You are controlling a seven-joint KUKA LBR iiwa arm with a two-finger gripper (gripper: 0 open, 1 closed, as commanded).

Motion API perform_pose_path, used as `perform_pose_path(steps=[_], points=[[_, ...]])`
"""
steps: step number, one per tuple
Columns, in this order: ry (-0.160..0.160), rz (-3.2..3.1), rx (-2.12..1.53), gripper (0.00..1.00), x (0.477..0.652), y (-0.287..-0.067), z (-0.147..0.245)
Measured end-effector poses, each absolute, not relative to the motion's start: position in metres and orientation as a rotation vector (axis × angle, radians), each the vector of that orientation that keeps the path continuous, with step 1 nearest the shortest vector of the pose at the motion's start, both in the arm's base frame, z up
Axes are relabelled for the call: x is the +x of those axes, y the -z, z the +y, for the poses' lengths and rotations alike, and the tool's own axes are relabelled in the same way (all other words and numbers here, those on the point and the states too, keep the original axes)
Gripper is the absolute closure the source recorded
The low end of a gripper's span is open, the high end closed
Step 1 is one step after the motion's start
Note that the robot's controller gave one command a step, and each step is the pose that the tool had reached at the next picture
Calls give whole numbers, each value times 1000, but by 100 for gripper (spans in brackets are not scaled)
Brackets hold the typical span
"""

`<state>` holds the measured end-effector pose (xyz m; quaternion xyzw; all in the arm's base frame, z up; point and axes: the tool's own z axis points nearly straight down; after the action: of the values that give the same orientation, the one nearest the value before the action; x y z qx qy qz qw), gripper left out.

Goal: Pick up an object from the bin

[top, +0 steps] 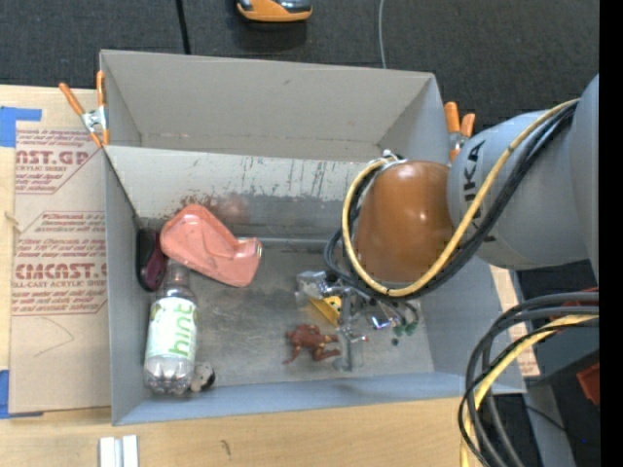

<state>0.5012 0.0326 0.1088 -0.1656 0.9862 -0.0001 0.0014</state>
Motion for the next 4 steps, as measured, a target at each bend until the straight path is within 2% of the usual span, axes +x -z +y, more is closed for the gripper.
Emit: perform_pose_path(steps=[1, 2, 3, 4], points=[[-2, 3107, -482, 100, 502, -70, 26], [-2, 3107, -481, 100, 502, -69, 26], [-5, 3101, -499, 100, 496, -70, -8], [4, 3105, -483, 100, 509, -71, 14]])
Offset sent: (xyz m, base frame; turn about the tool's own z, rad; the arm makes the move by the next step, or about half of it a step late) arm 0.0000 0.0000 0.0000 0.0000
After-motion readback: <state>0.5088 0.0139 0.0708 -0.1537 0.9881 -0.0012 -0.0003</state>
